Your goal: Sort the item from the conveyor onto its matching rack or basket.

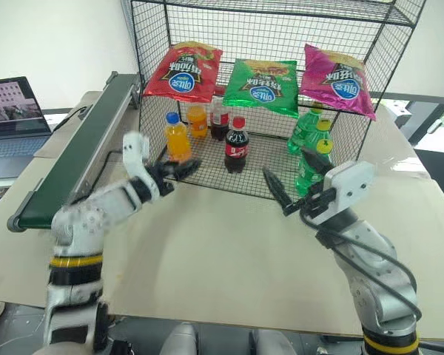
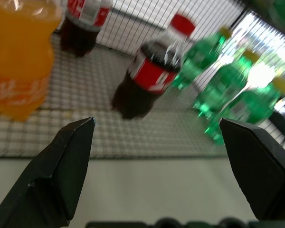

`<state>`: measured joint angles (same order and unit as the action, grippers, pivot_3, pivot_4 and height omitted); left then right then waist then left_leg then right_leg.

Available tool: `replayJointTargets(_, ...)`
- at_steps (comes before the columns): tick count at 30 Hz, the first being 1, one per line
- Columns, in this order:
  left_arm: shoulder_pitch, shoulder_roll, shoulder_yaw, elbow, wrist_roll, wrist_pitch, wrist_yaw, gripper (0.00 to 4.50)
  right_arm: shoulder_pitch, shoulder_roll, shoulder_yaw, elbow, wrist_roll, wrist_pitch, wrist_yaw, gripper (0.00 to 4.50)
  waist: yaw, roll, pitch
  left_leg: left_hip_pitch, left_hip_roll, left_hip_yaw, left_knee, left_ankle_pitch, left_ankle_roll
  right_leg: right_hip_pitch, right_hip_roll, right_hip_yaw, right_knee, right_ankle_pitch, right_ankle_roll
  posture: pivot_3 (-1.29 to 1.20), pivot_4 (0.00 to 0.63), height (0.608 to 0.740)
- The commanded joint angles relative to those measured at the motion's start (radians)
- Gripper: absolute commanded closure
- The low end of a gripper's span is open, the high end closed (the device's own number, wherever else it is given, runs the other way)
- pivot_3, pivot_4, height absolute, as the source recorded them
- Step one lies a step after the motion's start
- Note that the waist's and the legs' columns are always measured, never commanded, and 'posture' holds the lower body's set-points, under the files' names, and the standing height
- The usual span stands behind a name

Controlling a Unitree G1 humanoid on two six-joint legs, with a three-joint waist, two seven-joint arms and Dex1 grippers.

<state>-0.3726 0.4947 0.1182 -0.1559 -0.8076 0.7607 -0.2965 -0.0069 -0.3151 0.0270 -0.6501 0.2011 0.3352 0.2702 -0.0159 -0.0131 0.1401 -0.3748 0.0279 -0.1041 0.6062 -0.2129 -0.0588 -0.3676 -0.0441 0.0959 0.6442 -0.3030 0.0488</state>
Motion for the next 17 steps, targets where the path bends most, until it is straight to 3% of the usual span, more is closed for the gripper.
replayJointTargets(1, 0.1, -0.022, -0.071, -0.01, 0.203, -0.208, -0.035, 0.05, 0.064, 0.033, 0.024, 0.011, -0.056, -0.067, -0.036, 0.0, 0.0, 0.0, 0.0, -0.001, 0.0, 0.0, 0.0, 0.0, 0.0, -0.001, 0.0, 0.0, 0.0, 0.0, 0.0, 0.0, 0.15, 0.74)
replayJointTargets(8, 0.162, -0.052, -0.117, 0.105, 0.428, -0.425, -0.058, 0.05, 0.102, 0.083, 0.01, 0.09, -0.119, -0.12, -0.093, 0.0, 0.0, 0.0, 0.0, -0.003, 0.001, 0.0, 0.002, 0.0, 0.0, -0.002, 0.001, 0.0, 0.001, 0.0, -0.001, 0.0, 0.15, 0.74)
replayJointTargets(17, 0.129, -0.118, -0.083, 0.16, 0.447, -0.458, -0.099, 0.05, 0.104, 0.105, -0.003, 0.119, -0.135, -0.143, -0.103, 0.0, -0.002, 0.0, 0.0, -0.004, 0.001, 0.0, 0.001, -0.001, 0.001, -0.003, 0.001, 0.0, 0.001, 0.0, -0.001, 0.0, 0.15, 0.74)
